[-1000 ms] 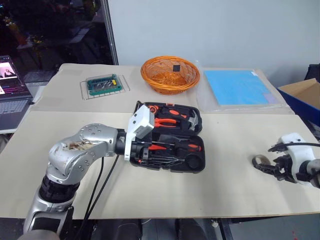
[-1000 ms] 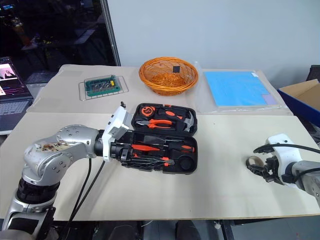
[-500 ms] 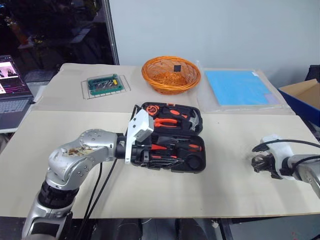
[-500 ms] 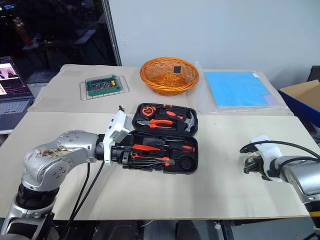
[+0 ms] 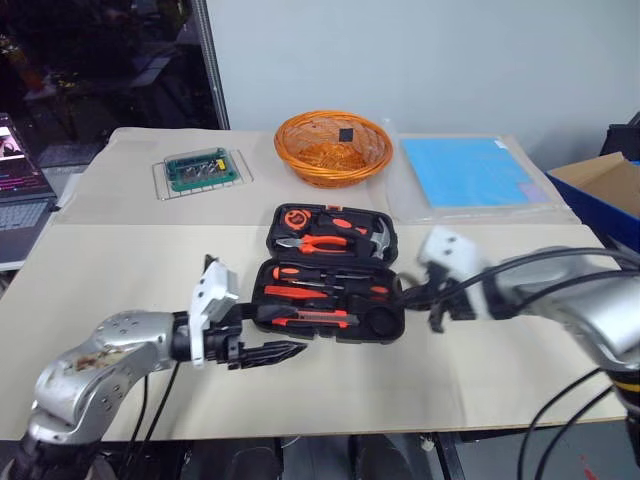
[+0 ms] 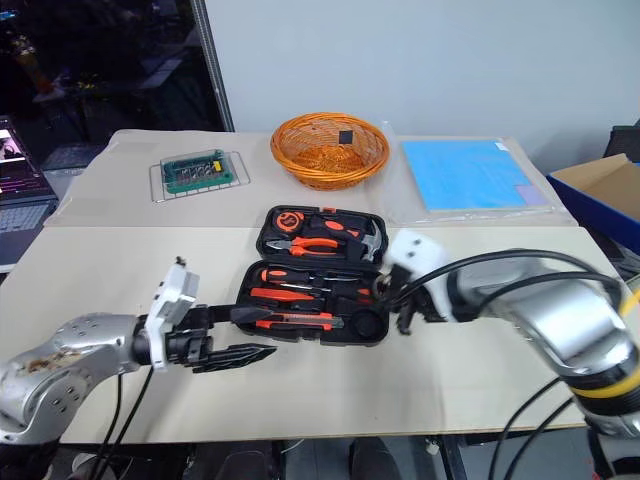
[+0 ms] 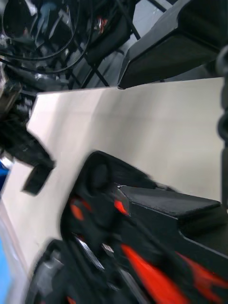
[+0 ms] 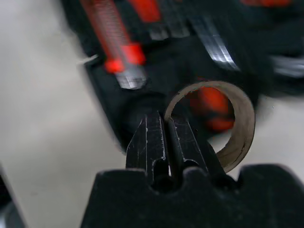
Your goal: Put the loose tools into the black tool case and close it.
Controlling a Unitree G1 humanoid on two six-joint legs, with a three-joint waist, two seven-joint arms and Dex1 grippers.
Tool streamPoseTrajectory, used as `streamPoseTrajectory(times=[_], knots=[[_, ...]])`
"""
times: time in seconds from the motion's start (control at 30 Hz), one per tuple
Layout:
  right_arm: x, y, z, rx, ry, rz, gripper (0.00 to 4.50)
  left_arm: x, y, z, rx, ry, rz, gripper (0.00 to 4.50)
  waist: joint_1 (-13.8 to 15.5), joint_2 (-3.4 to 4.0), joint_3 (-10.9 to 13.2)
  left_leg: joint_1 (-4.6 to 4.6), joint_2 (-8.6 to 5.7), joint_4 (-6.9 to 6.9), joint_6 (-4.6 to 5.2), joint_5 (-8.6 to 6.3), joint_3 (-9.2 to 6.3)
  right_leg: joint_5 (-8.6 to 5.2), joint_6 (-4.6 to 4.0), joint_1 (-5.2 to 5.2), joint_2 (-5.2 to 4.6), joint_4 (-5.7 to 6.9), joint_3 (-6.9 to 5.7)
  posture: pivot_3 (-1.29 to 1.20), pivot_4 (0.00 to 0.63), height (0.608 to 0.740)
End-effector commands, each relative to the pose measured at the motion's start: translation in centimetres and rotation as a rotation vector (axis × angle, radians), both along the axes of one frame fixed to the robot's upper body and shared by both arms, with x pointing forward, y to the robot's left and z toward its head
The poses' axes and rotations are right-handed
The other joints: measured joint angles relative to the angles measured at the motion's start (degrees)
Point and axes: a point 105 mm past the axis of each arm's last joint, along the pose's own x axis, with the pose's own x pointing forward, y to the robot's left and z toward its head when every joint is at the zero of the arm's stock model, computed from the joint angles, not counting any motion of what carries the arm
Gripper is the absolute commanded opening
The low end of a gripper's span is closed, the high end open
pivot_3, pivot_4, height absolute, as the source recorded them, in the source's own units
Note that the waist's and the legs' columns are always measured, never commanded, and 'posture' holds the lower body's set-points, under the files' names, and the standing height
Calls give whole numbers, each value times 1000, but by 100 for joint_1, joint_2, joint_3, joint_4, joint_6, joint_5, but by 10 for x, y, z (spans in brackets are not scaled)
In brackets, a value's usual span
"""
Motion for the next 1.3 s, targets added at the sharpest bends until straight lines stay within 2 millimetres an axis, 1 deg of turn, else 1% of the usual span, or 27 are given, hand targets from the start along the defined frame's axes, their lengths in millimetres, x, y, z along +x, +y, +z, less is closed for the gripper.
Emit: streamPoseTrajectory(times=[0.03, 0.07, 0.1, 0.17, 0.3, 0.47, 0.53, 0.57, 0.6, 0.7, 0.73, 0.8, 0.87, 0.93, 0.97, 1.03, 1.07, 1.1, 1.17, 1.23, 1.27, 1.3], knots=[[4, 5, -9, -44, -8, 37, 68, -3, -1, 12, -5, -90, 8, 3478, 48, 0, 0, -18, -6, 3, 0, 0, 3, 1, 2, 1, -7, 0, 0, 0, 150, 740], [4, 6, -11, -47, 1, 45, 68, -4, -1, 12, -8, -93, 13, 3478, 54, 0, 0, -35, -10, 7, 1, 1, 6, 4, 7, -8, -10, -2, 1, 0, 150, 740], [3, 6, -13, -55, 10, 55, 68, -5, -2, 12, -8, -94, 17, 3478, 54, 0, 0, -44, -12, 10, 1, 1, 7, 18, 33, -10, -11, -3, 1, 0, 150, 740], [2, 6, -15, -63, 26, 72, 68, -6, -1, 11, -6, -94, 23, 3478, 44, -1, -1, -46, -15, 10, 1, 0, 8, 28, 52, -10, -9, -5, 1, 0, 150, 740], [-1, 8, -23, -79, 61, 99, 68, -7, 0, 9, 3, -97, 37, 3478, 41, -1, -1, -38, -4, 8, 1, 1, 5, 28, 49, -12, 7, 5, -1, 0, 150, 740], [-6, 6, -30, -114, 99, 142, 68, -4, -1, 8, 10, -108, 47, 3478, 43, -1, -1, -28, 9, 9, -2, 2, 2, 23, 14, -7, 27, 10, -1, 0, 150, 740], [-5, 7, -30, -110, 94, 149, 741, -3, -1, 8, 11, -110, 47, 3478, 44, -2, -2, -27, 9, 10, -2, 3, 2, 23, 15, -6, 26, 9, -1, 0, 150, 740], [-2, 8, -27, -97, 75, 147, 917, -2, -1, 8, 14, -110, 49, 3478, 46, -2, -2, -28, 8, 10, -2, 3, 2, 24, 15, -5, 26, 8, -1, 0, 150, 740], [0, 9, -25, -87, 61, 146, 1250, -1, -1, 8, 17, -109, 51, 3478, 51, -2, -2, -28, 8, 10, -2, 3, 3, 25, 17, -5, 25, 7, -1, 0, 150, 740], [1, 15, -2, 38, 39, 122, 2303, 7, 2, 12, -1, -101, 79, 3478, 52, -2, -1, -29, 7, 8, -2, 2, 2, 33, 34, -6, 26, 8, -1, 0, 150, 740], [1, 17, 4, 74, 31, 116, 2575, 8, 3, 12, -2, -98, 84, 3478, 49, -2, -1, -32, 8, 7, -2, 2, 1, 33, 35, -9, 29, 8, -1, 0, 150, 740], [0, 19, 17, 157, 22, 106, 2575, 14, 6, 13, -8, -97, 108, 3478, 46, -3, -1, -32, 9, 6, -2, 2, -1, 34, 35, -9, 32, 10, -1, 0, 150, 740], [-4, 11, 27, 252, 52, 39, 2575, 27, 5, 15, -18, -85, 173, 3478, 45, -3, -1, -32, 10, 6, -2, 3, -2, 34, 35, -8, 34, 11, -1, 0, 150, 740], [2, 11, 42, 326, -107, 21, 2575, 47, 7, 21, -50, -92, 281, 3478, 83, -3, -1, -32, 9, 9, -2, 3, -9, 35, 38, -1, 37, 13, -1, 0, 150, 740], [5, 14, 48, 349, -170, 15, 2575, 53, 10, 23, -62, -92, 316, 3478, 97, -4, -2, -32, 8, 13, -2, 3, -13, 37, 41, 2, 39, 12, -1, 0, 150, 740], [21, 6, 63, 495, -179, -140, 2575, 75, 11, 25, -38, -92, 425, 3478, 90, -5, -2, -32, 9, 24, -2, 4, -15, 40, 45, 4, 43, 16, -1, 0, 150, 740], [31, -1, 68, 574, -142, -229, 2575, 89, 13, 26, -20, -76, 497, 3478, 85, -6, -2, -32, 9, 27, -5, 5, -19, 42, 48, 6, 46, 19, 0, 0, 150, 740], [44, -11, 72, 605, -168, -330, 2831, 102, 13, 26, -8, -37, 550, 3478, 80, -7, -1, -32, 9, 35, -5, 7, -25, 46, 48, 6, 52, 24, 2, 0, 150, 740], [61, -22, 71, 589, -216, -449, 3329, 124, 13, 28, 0, 21, 611, 3478, 78, -8, -1, -32, 8, 44, -6, 16, -36, 60, 48, 11, 60, 31, 3, 0, 150, 740], [78, -30, 67, 567, -234, -571, 4090, 145, 15, 25, 28, 89, 682, 3478, 87, -8, -2, -34, 6, 45, -8, 22, -37, 61, 49, 9, 60, 38, 3, 0, 150, 740], [87, -36, 63, 544, -238, -632, 4428, 157, 14, 27, 24, 100, 719, 3478, 77, -8, -2, -33, 6, 44, -8, 22, -36, 61, 48, 6, 61, 39, 3, 0, 150, 740], [97, -40, 59, 532, -230, -688, 4428, 168, 13, 29, 26, 117, 745, 3478, 70, -8, -2, -33, 5, 43, -8, 22, -35, 60, 46, 5, 61, 42, 4, 0, 150, 740]])
